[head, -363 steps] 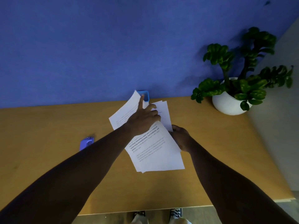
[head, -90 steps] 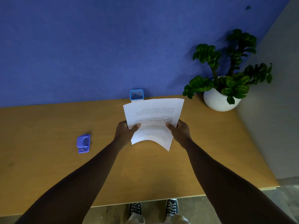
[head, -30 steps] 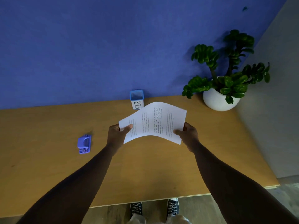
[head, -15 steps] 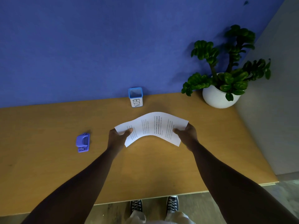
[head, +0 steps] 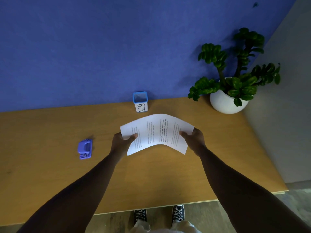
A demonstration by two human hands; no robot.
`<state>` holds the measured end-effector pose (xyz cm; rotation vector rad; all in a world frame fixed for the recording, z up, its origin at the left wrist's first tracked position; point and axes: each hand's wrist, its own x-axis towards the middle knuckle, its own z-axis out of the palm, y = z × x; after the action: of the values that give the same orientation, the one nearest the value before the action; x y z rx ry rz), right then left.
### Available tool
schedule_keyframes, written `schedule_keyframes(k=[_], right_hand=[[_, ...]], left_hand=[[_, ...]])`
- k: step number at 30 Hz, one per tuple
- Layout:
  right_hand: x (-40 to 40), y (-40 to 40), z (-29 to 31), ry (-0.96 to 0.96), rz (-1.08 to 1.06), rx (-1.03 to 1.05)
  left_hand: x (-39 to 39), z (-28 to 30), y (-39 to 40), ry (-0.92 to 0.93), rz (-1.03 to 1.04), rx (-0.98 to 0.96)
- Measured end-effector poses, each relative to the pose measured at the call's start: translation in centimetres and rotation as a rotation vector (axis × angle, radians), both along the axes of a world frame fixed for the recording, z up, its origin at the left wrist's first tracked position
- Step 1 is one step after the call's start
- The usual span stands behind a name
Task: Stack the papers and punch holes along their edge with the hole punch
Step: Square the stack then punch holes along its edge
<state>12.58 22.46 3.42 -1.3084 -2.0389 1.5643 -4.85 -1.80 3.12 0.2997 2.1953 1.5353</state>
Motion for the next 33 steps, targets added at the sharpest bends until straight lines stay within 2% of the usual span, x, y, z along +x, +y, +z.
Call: schedule_keyframes(k=[5, 10, 15, 24, 33], right_hand=[[-0.9, 0.6, 1.5, 0.106, -0.002, -0.003], [-1.3, 1.3, 2.7, 0.212, -0.035, -0.104], [-1.1, 1.7, 3.1, 0.368, -0.123, -0.220], [-0.9, 0.5, 3.3, 0.596, -0.138, -0.406], [-1.4, -1.8, 3.4, 0.642, -0.244, -0.574]], left_hand=[[-1.4, 1.8, 0.7, 0.047, 0.073, 0.099], [-3.2, 3.2, 1.1, -0.004, 0.193, 0.236], [-3.9, 3.6, 0.7, -0.110, 0.196, 0.293], [-2.0, 4.7, 2.4, -0.300, 0.231, 0.425], [0.6, 5.6, 4.8, -0.333, 0.158, 0.414]])
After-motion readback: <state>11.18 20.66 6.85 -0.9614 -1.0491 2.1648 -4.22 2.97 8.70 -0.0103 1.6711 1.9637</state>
